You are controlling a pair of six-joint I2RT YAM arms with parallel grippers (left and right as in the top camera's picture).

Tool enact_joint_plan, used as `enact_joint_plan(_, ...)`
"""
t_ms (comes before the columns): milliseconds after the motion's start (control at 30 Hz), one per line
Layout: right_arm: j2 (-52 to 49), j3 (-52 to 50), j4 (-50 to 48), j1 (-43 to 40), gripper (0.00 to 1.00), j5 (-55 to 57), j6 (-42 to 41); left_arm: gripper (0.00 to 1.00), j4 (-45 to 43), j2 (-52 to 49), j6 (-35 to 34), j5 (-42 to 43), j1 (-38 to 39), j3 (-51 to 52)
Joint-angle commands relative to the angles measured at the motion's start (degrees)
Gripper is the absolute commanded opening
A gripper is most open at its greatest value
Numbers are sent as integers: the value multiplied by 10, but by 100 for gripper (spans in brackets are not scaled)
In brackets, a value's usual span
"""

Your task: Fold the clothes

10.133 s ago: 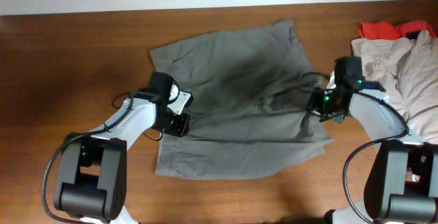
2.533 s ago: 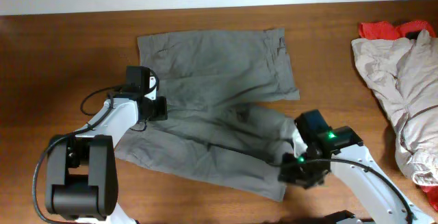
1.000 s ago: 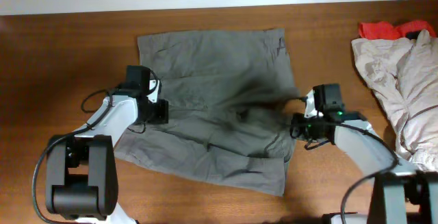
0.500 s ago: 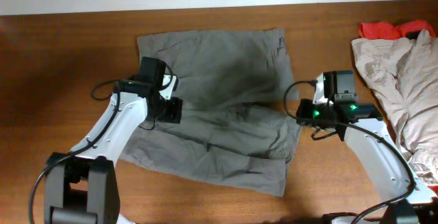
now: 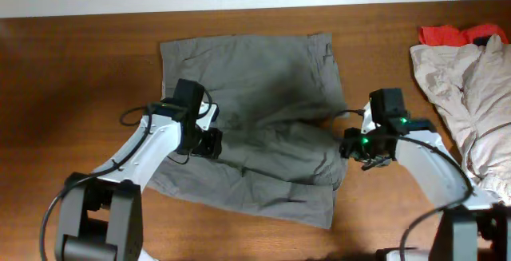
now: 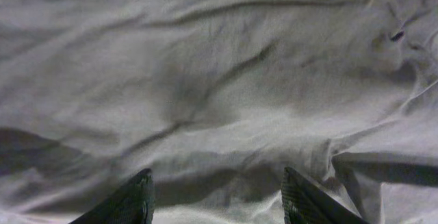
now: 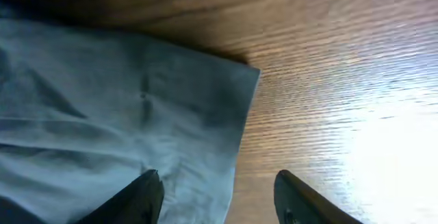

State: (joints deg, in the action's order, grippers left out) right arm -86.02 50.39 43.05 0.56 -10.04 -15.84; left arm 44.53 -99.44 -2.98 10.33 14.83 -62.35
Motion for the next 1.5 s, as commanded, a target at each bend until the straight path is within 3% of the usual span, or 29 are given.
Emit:
enact_joint_plan(0, -40, -6, -12, -2, 54, -10, 3, 59, 2, -10, -26, 15, 0, 6)
enact_joint_plan(100, -72, -6, -26, -2, 50, -25, 3, 58, 0, -10, -36, 15, 0, 9)
enact_joint_plan(200, -91, -6, -42, -2, 41, -52, 3, 47, -7, -10, -39, 15, 0, 12)
enact_joint_plan(267, -96, -6, -50, -2, 31, -75, 4, 45, -21, -13, -39, 15, 0, 18)
enact_joint_plan(400, -92, -6, -51, -2, 21, -82, 3, 32, -54, -27, -42, 16, 0, 31)
enact_joint_plan(500, -84, -6, -47, -3, 14, -83, 4, 17, -64, -42, -47, 22, 0, 33)
enact_joint_plan(600, -66, -4, -42, -7, 11, -82, 4, 10, -65, -55, -48, 26, 0, 33)
enact_joint_plan(800, -32, 16, -39, -65, 7, -43, 4, 9, -67, -59, -48, 24, 0, 33)
enact_joint_plan(933, -30, 17, -68, -123, 5, -82, 4, 8, -72, -59, -47, 23, 0, 33)
enact_joint_plan(1267, -30, 17, -124, -130, 4, -217, 5, 9, -79, -59, -47, 23, 0, 33)
enact_joint_plan(1467, -30, 17, -93, -131, 4, -255, -65, 9, -78, -59, -47, 14, 0, 33)
